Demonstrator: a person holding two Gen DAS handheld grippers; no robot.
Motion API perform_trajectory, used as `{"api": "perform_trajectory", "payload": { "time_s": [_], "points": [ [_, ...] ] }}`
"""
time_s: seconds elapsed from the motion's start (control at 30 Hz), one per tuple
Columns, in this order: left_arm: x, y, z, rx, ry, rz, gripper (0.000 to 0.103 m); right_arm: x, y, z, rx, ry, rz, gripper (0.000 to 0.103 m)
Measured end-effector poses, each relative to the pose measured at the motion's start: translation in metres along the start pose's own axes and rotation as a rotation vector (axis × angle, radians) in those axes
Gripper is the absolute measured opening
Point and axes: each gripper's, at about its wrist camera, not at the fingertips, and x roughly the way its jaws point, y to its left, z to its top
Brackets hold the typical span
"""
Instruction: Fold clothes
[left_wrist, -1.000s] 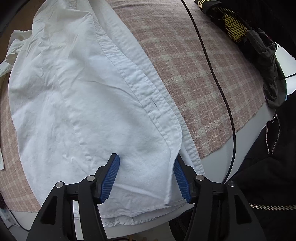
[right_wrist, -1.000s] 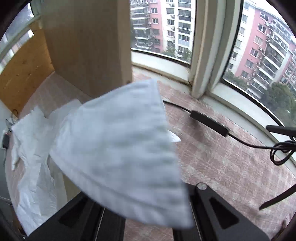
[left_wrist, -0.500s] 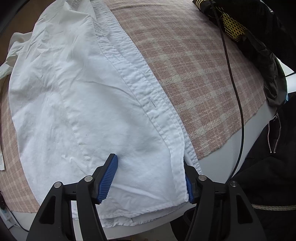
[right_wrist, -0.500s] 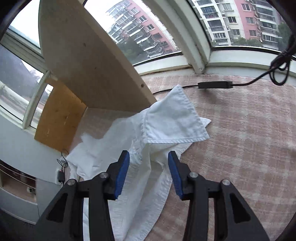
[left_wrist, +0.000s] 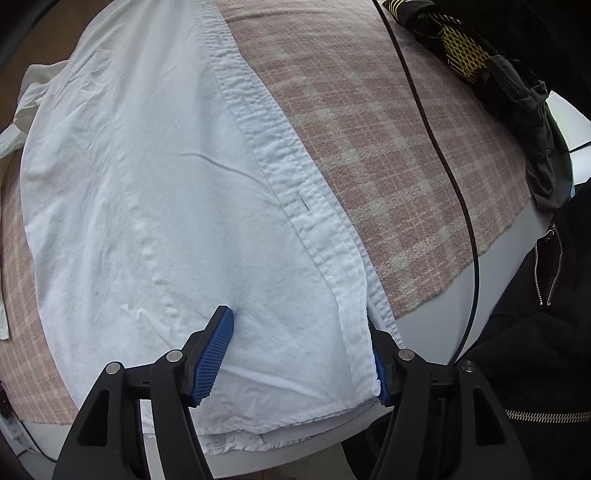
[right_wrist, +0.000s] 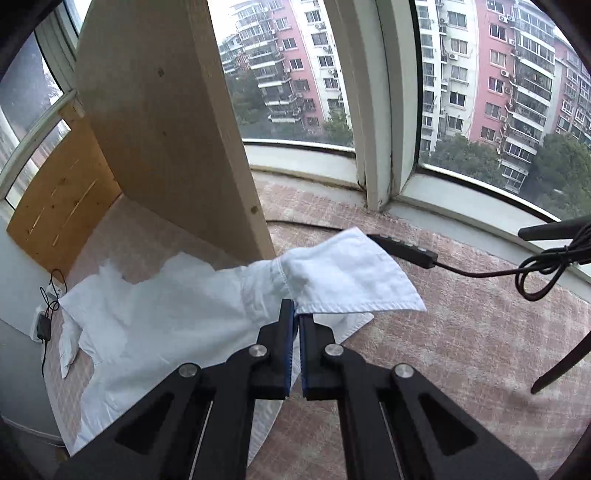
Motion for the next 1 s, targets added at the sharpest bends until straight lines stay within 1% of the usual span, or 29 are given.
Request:
{"api": "perform_trajectory", "payload": {
  "time_s": [0.03, 0.07, 0.1, 0.13, 0.2, 0.27, 0.3, 0.33, 0.37, 0.47, 0.53, 0.63, 0.7, 0.73, 0.8, 0.83, 0.9, 1.0],
  "points": [
    [0.001, 0.000, -0.001, 0.002, 0.001, 0.000, 0.062, 0.007, 0.003, -0.001, -0.025, 0.039, -0.012, 0.008],
    [0.002, 0.001, -0.002, 0.003, 0.001, -0.001, 0.062, 0.014, 0.005, -0.002, -0.045, 0.075, -0.023, 0.018],
    [0.002, 0.003, -0.003, 0.003, 0.001, -0.002, 0.062, 0.015, 0.004, -0.004, -0.039, 0.094, -0.029, 0.023],
    [0.002, 0.005, -0.003, 0.002, 0.000, -0.002, 0.062, 0.016, 0.002, -0.007, -0.032, 0.109, -0.031, 0.024],
    [0.001, 0.011, -0.004, -0.001, -0.002, -0.004, 0.062, 0.004, -0.004, -0.016, 0.004, 0.097, 0.009, 0.025],
    [-0.005, 0.017, -0.007, -0.011, 0.000, -0.006, 0.061, -0.011, -0.004, -0.029, 0.018, 0.089, 0.003, 0.025],
    [-0.008, 0.020, -0.010, -0.021, 0.000, -0.011, 0.060, -0.020, 0.001, -0.037, 0.002, 0.082, 0.021, 0.025],
    [-0.012, 0.022, -0.014, -0.038, 0.001, -0.018, 0.055, -0.030, 0.006, -0.046, -0.015, 0.076, 0.042, 0.025],
    [-0.018, 0.025, -0.019, -0.056, -0.005, -0.022, 0.053, -0.039, 0.013, -0.056, -0.034, 0.076, 0.075, 0.025],
    [-0.046, 0.037, -0.047, -0.129, -0.060, -0.012, 0.053, -0.063, 0.038, -0.087, -0.090, 0.071, 0.165, 0.025],
    [-0.065, 0.051, -0.071, -0.192, -0.093, 0.007, 0.053, -0.073, 0.058, -0.109, -0.115, 0.091, 0.236, 0.026],
    [-0.085, 0.083, -0.112, -0.302, -0.119, 0.065, 0.053, -0.083, 0.090, -0.144, -0.139, 0.130, 0.336, 0.032],
    [-0.092, 0.102, -0.136, -0.361, -0.128, 0.081, 0.053, -0.090, 0.119, -0.174, -0.187, 0.160, 0.368, 0.033],
    [-0.092, 0.108, -0.143, -0.364, -0.129, 0.097, 0.053, -0.094, 0.133, -0.190, -0.209, 0.176, 0.383, 0.033],
    [-0.085, 0.114, -0.152, -0.336, -0.126, 0.152, 0.053, -0.093, 0.161, -0.224, -0.238, 0.212, 0.399, 0.034],
    [-0.083, 0.121, -0.152, -0.317, -0.125, 0.167, 0.053, -0.093, 0.175, -0.242, -0.253, 0.231, 0.406, 0.035],
    [-0.079, 0.138, -0.143, -0.287, -0.134, 0.155, 0.053, -0.093, 0.202, -0.275, -0.278, 0.266, 0.414, 0.039],
    [-0.069, 0.156, -0.137, -0.199, -0.145, 0.152, 0.053, -0.100, 0.212, -0.308, -0.238, 0.290, 0.283, 0.039]
  ]
}}
